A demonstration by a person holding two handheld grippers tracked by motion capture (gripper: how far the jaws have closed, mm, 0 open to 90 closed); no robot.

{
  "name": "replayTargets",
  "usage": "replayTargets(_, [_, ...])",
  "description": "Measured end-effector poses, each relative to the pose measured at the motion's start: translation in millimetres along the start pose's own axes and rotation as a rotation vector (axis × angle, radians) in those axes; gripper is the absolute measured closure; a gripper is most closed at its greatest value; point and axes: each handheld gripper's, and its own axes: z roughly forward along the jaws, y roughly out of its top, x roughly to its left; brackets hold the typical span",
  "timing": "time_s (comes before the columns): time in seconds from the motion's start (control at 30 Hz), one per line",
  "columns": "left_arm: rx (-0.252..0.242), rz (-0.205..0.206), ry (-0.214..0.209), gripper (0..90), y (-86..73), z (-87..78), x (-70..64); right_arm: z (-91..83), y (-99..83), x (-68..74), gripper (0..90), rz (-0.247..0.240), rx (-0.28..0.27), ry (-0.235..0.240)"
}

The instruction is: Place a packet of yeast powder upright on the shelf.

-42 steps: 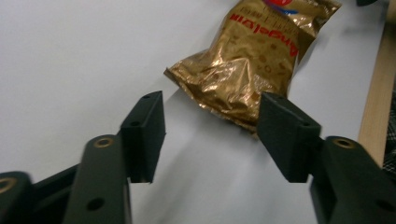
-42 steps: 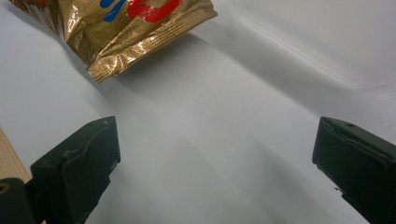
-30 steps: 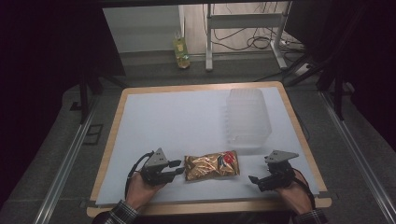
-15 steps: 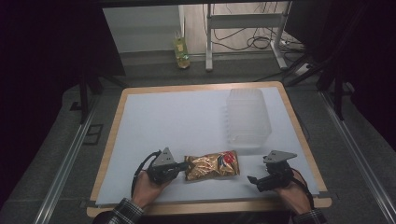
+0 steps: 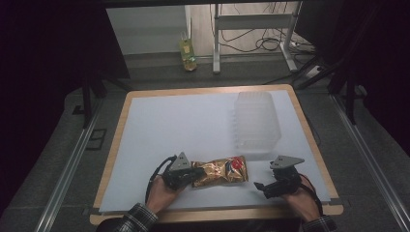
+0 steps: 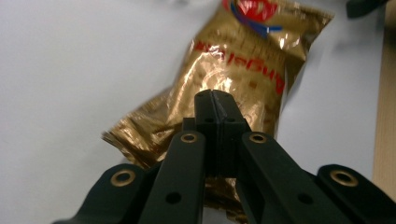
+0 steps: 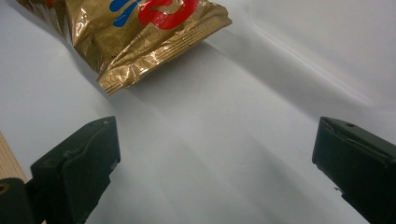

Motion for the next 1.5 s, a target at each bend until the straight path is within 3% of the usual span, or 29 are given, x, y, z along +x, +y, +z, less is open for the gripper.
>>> replayTargets(0.17, [-0.002,-0.025,-0.032,89.8,-5.9,-1.1,6.8,-1.3,0.4,0.8,1.2,0.01,-0.006,0.007])
replayTargets(0.3, [0.0,-0.004,-0.013,89.9,-8.5,-1.7,4.4,-2.6,1.2,2.3,1.2,0.019,-0.02,0.027])
replayTargets(0.47, [0.003,-0.019,-0.009,90.0,-12.3,-4.2,4.8,-3.9,2.3,4.1,1.2,0.022,-0.016,0.04])
replayTargets(0.63, [0.011,-0.023,-0.001,89.9,-18.1,-6.8,4.8,-6.6,6.2,5.8,1.4,0.06,-0.011,0.108])
replayTargets(0.83, [0.022,-0.032,0.003,89.9,-19.6,-7.2,5.1,-2.1,8.5,7.4,1.3,0.06,0.023,0.137])
replayTargets(0.93, [0.048,-0.03,0.022,89.9,-21.3,-7.6,4.9,0.7,11.6,7.2,1.1,0.066,0.025,0.155])
replayTargets(0.97, [0.082,-0.022,0.047,89.8,-22.1,-6.1,4.2,2.7,14.6,7.9,1.1,0.074,0.025,0.177])
replayTargets(1.07, [0.081,-0.016,0.055,89.9,-21.9,-5.4,2.8,5.2,17.8,8.7,1.3,0.08,0.021,0.196])
replayTargets(1.17, [0.085,-0.015,0.054,89.8,-22.0,-5.6,3.4,7.9,24.2,9.2,1.4,0.128,0.002,0.245])
replayTargets(1.4, [0.086,-0.017,0.052,89.9,-22.1,-5.7,3.7,11.3,34.6,11.0,1.4,0.168,0.021,0.28])
replayTargets(1.5, [0.086,-0.02,0.05,89.9,-22.1,-5.8,4.0,17.1,42.3,9.5,1.4,0.221,0.033,0.315])
